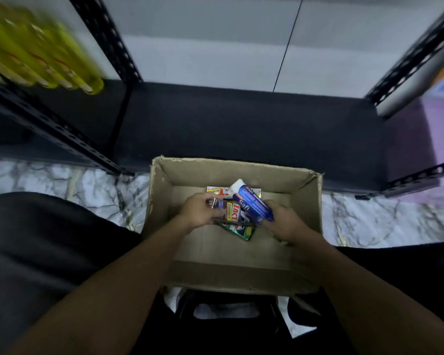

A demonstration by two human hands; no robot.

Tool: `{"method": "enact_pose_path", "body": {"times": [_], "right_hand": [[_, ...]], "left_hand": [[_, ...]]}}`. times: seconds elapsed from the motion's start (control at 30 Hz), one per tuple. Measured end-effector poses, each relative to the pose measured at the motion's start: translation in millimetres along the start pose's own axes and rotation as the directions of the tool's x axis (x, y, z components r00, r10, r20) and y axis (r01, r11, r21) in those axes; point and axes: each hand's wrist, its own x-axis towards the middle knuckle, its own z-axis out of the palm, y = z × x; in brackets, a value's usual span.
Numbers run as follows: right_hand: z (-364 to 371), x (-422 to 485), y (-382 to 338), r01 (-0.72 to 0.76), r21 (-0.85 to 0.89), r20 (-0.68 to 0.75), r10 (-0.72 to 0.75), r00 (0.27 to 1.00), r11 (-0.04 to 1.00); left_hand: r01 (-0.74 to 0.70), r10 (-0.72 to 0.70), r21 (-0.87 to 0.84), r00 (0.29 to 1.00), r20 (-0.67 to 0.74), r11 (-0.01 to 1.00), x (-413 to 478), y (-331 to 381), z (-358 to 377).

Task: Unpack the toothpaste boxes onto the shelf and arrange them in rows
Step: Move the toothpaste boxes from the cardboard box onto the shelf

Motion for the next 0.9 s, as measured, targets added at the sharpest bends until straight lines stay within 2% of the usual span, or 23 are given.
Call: {"method": "enact_pose_path", "body": {"times": [0.13,0.37,0.5,0.73,0.9], "right_hand": [[-42,-32,-22,0.098,-0.035,-0.096,-0.101,0.990,0.995],[-121,-102,-58,0.264,-0.152,-0.286,-0.298,0.911,0.952],[-167,-151,-89,0.358,-0.227,-0.372,-0.420,0.828,0.906],[-236,-232,-148,0.450,-0.333,-0.476,-0.560,0.678,0.829],[-282,-285,-174,0.463,-0.417,-0.581,-0.621,0.526,0.783]], "left_hand": [[-0.173,0.168,0.245,0.985,0.040,0.954,-35,42,-19],[-0.440,0.461,0.394,0.886,0.044,0.807,-118,121,-63],[-0.547,0.560,0.382,0.824,0.087,0.745,-173,168,-83],[-0.686,0.676,0.158,0.727,0.118,0.710,-262,237,-112],[-0.809,0.811,0.099,0.584,0.035,0.579,-321,277,-127]]}}
